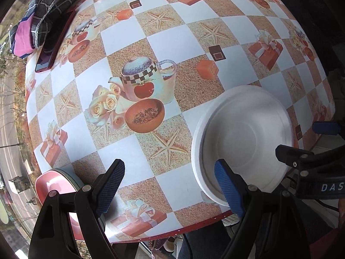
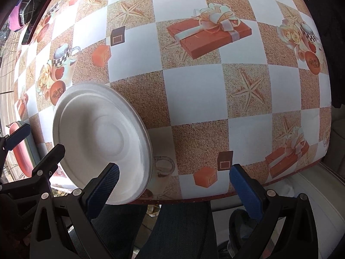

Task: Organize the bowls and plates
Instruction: 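Move both open tools to the stacked white paper plates, then close both tools on the rim of the white plates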

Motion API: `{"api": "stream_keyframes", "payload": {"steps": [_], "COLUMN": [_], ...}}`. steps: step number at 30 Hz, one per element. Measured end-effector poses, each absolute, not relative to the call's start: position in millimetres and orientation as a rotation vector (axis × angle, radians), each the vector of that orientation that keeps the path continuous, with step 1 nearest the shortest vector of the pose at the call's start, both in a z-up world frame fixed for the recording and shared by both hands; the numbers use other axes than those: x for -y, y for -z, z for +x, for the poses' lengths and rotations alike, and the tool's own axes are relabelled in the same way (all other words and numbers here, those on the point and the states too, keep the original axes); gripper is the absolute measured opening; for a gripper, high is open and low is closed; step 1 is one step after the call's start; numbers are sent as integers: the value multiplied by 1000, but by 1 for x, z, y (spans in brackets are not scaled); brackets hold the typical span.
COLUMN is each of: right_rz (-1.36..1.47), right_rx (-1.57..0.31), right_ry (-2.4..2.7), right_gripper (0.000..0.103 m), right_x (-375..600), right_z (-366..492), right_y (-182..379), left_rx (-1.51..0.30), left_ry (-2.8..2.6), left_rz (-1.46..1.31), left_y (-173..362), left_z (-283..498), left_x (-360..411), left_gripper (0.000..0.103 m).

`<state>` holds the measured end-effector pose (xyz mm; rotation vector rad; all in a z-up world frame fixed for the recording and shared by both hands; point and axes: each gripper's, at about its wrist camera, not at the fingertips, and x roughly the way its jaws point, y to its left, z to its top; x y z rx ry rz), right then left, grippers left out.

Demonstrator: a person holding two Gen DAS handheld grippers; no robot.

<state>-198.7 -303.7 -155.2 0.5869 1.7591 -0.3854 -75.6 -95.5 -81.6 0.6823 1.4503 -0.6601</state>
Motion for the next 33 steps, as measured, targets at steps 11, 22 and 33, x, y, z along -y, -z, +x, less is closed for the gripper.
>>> {"api": "stream_keyframes", "payload": {"steps": [11,22,33], "right_rz": [603,628,618], "right_rx": [-1768,-1760,-1727], "right_ry": [393,361,376], "right_gripper": [103,103,103], "right_x": [307,304,304], "right_z": [-195,-195,-205], "right_y": [187,207,204], "left_rx": [-1482,-1540,-1541], "left_ry": [592,596,621], "left_rz": [661,552,519], "left_y": [109,139,146], "left_z": [-74,-69,-82], "left_x": [93,85,83], "left_gripper": [88,103,103]}}
